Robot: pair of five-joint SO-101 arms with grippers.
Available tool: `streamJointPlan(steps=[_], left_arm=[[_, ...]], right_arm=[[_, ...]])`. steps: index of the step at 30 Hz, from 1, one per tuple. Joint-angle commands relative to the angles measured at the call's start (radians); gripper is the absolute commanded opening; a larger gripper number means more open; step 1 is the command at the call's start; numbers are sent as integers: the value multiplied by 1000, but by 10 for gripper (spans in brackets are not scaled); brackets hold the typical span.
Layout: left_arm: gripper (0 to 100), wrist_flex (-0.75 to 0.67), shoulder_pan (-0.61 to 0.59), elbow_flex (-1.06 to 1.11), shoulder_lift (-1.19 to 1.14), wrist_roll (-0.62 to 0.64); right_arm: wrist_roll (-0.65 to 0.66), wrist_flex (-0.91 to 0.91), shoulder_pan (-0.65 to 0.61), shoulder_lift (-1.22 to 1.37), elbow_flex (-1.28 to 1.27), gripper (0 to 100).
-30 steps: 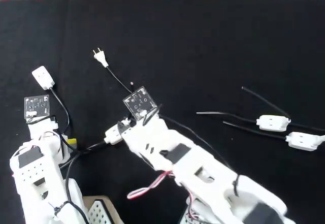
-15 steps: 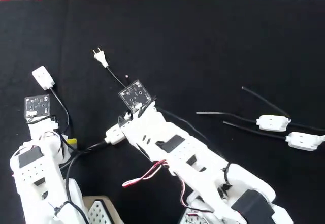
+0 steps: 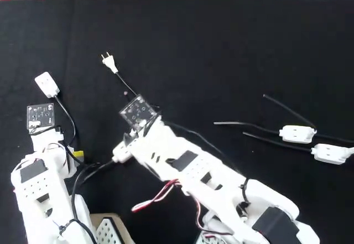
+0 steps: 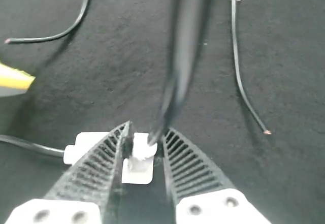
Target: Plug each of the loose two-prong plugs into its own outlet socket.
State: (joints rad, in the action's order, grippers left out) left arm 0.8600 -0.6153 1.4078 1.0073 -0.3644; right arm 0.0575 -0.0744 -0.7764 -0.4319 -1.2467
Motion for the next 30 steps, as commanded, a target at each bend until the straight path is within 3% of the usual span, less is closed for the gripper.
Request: streamJointPlan(steps=[1, 22, 30], left_arm=[[300, -11, 8, -4, 18, 5], [300, -11, 7, -4, 18, 5], [300, -11, 7, -4, 18, 5]], right_arm=[[41, 8, -63, 1, -16, 11], [160, -135, -87, 50, 12, 11], [279, -285, 166, 65, 90, 11]])
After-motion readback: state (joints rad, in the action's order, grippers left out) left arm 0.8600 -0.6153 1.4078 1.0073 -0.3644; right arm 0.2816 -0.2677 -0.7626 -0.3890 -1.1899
